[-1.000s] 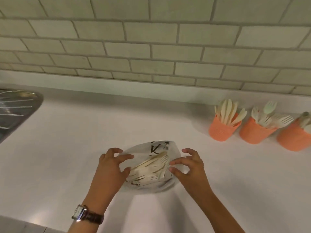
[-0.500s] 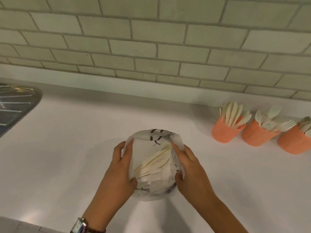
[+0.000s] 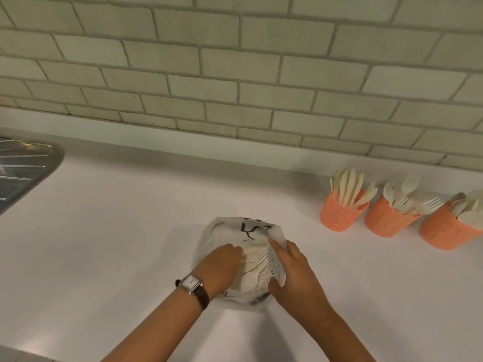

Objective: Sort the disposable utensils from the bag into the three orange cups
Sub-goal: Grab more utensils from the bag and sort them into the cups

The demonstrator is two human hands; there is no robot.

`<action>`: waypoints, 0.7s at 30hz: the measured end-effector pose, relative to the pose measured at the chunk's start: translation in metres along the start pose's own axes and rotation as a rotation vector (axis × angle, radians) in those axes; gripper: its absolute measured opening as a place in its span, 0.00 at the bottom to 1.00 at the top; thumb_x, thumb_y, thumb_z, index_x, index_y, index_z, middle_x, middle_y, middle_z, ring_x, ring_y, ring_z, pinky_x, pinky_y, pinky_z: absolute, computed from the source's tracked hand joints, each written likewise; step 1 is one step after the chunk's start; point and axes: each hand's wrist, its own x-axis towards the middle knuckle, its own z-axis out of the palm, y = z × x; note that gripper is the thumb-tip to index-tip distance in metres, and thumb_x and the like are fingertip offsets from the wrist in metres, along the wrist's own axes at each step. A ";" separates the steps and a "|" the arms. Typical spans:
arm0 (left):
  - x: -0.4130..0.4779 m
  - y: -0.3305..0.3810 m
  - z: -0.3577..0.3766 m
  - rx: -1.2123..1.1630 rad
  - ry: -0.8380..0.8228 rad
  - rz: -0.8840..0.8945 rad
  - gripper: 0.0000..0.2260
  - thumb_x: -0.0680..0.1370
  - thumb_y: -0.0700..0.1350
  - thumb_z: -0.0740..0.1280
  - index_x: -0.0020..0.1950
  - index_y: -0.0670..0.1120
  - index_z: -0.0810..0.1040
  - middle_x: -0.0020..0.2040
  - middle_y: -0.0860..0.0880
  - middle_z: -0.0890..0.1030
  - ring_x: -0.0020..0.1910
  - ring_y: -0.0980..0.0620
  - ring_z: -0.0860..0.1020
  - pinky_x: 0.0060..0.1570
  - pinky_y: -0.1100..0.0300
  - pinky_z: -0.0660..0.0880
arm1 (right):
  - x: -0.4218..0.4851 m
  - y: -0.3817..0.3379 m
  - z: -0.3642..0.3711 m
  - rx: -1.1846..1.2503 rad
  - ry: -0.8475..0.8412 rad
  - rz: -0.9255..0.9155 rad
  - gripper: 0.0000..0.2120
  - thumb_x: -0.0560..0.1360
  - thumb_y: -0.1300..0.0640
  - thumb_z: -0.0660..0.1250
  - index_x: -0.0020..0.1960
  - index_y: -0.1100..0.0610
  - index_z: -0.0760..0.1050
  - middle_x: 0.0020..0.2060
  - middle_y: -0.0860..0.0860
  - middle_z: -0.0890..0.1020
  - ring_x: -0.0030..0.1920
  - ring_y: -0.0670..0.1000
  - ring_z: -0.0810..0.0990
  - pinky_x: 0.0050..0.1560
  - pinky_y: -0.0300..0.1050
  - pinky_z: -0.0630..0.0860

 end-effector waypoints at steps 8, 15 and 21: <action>0.027 -0.022 0.017 0.240 -0.099 0.044 0.23 0.75 0.43 0.66 0.67 0.43 0.64 0.64 0.43 0.69 0.59 0.43 0.72 0.52 0.53 0.71 | -0.001 0.006 0.001 0.111 0.011 -0.004 0.35 0.72 0.61 0.63 0.74 0.47 0.55 0.70 0.44 0.59 0.68 0.45 0.67 0.65 0.35 0.66; 0.021 -0.034 0.017 0.160 -0.124 -0.014 0.22 0.74 0.52 0.67 0.64 0.45 0.66 0.62 0.44 0.72 0.60 0.45 0.72 0.54 0.54 0.70 | -0.002 0.003 0.001 0.115 -0.007 -0.040 0.34 0.72 0.60 0.63 0.74 0.48 0.55 0.70 0.44 0.58 0.69 0.45 0.65 0.63 0.32 0.64; 0.019 -0.030 0.012 0.100 -0.123 -0.019 0.16 0.74 0.52 0.67 0.53 0.45 0.66 0.58 0.43 0.75 0.56 0.45 0.75 0.44 0.58 0.66 | -0.002 0.001 0.001 0.147 -0.020 -0.041 0.34 0.72 0.59 0.64 0.74 0.47 0.54 0.69 0.45 0.60 0.68 0.45 0.66 0.66 0.37 0.67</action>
